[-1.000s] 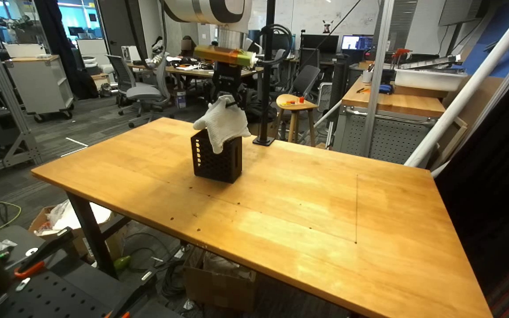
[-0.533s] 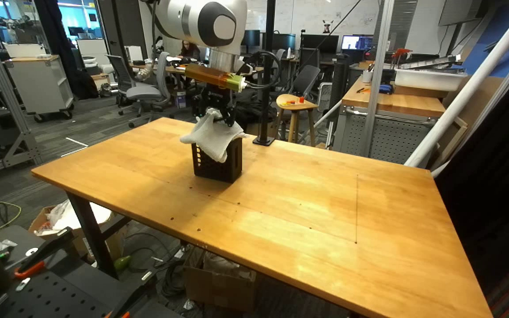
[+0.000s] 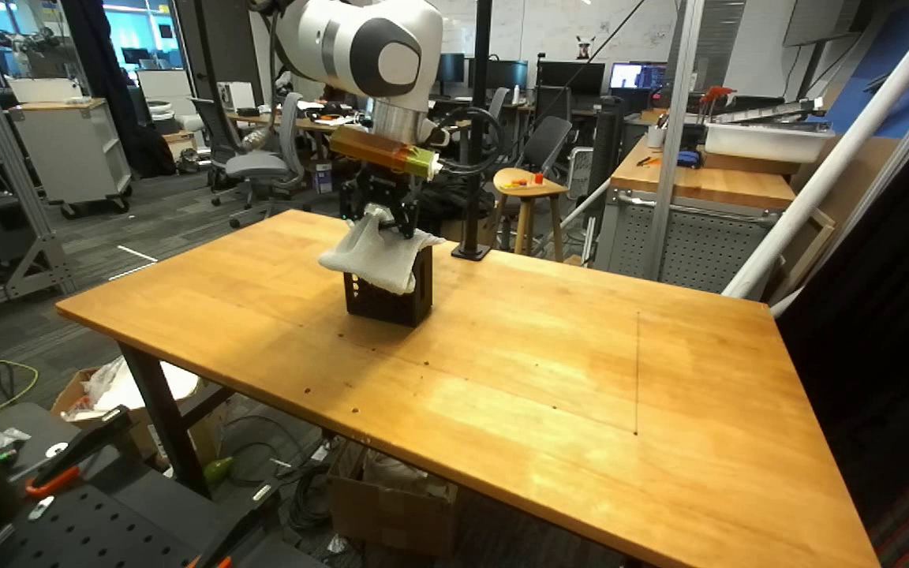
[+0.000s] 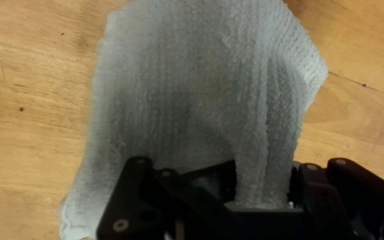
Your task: Put the white towel in the black object
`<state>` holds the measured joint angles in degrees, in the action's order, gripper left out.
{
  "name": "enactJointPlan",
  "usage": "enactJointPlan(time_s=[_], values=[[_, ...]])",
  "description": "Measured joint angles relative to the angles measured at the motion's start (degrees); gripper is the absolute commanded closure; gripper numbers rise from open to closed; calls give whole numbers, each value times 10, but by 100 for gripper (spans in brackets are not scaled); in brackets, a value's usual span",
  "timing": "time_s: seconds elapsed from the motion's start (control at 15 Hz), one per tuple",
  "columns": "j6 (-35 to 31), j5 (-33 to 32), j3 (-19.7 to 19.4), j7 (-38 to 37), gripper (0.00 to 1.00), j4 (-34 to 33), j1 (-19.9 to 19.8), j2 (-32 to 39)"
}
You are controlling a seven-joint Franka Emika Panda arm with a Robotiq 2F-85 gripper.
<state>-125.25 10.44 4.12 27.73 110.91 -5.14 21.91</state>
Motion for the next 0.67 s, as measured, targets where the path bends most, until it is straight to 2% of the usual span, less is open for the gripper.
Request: enactJointPlan(time_s=[0.27, 0.67], values=[[-1, 9, 3, 28, 98, -2, -7, 8], [-1, 72, 24, 78, 97, -13, -23, 46]])
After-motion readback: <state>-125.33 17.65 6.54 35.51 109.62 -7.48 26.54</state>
